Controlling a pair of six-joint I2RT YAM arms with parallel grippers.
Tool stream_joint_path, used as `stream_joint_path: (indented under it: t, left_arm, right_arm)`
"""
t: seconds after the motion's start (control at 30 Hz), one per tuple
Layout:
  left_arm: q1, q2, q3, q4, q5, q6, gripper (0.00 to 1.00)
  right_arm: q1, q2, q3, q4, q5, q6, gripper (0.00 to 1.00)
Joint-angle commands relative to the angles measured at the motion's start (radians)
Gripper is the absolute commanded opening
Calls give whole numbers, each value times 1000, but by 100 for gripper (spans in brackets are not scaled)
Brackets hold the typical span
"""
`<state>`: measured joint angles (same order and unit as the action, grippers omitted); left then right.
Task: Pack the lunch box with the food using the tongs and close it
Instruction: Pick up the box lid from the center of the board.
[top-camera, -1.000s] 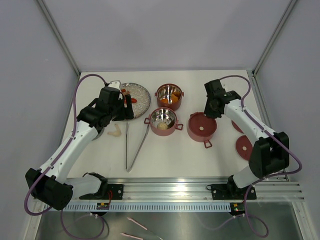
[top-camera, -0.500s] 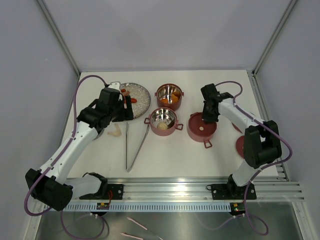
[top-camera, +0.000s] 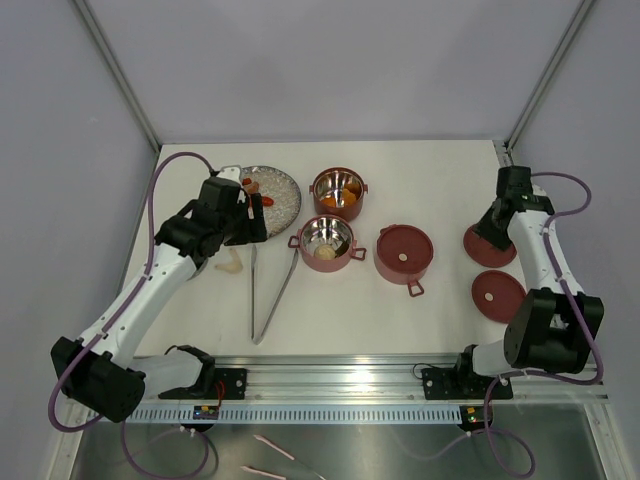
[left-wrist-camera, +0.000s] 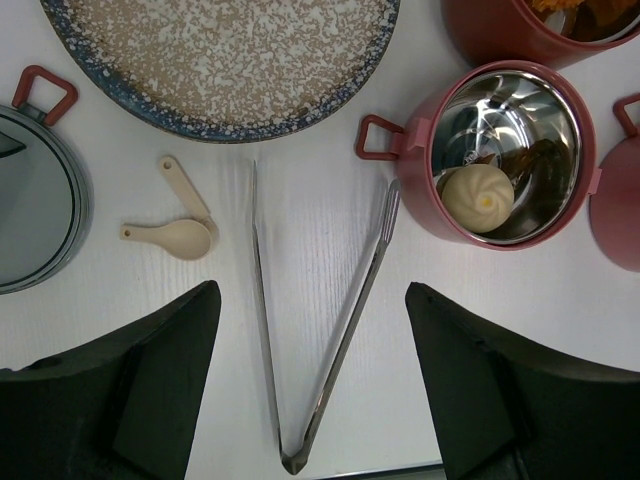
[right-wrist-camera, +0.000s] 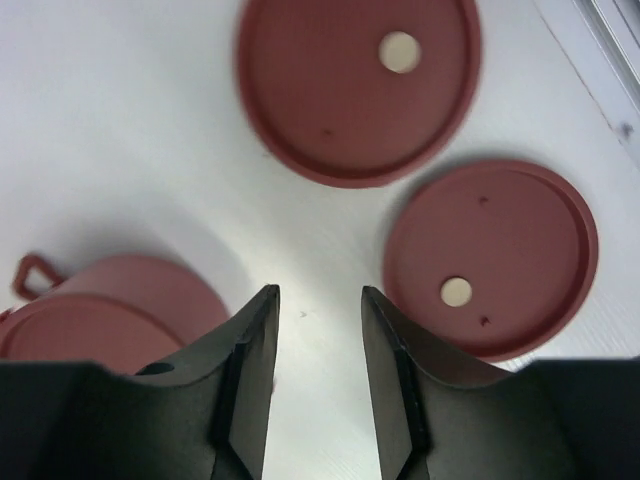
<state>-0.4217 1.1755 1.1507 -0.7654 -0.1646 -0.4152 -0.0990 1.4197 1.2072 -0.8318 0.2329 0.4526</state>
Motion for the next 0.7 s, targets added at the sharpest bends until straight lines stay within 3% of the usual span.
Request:
stream_joint_path:
  t: [0.0, 0.23, 0.4, 0.57, 0.67]
  left_arm:
    - [4, 1, 3, 55, 4, 6, 78]
    - [4, 29, 15, 57, 13, 36, 78]
    - [4, 33, 18, 51, 19, 39, 78]
    - [4, 42, 30, 44, 19, 35, 79]
    - [4, 50, 40, 40, 8, 33, 79]
  right_arm:
    - [-64, -5, -54, 35, -66, 21, 46]
    - [-71, 218, 90, 94, -14, -15, 48]
    - [-82, 407, 204, 108, -61, -61, 57]
    - [-82, 582, 322, 102, -95, -98, 51]
    - [-82, 643, 347, 109, -118, -103, 42]
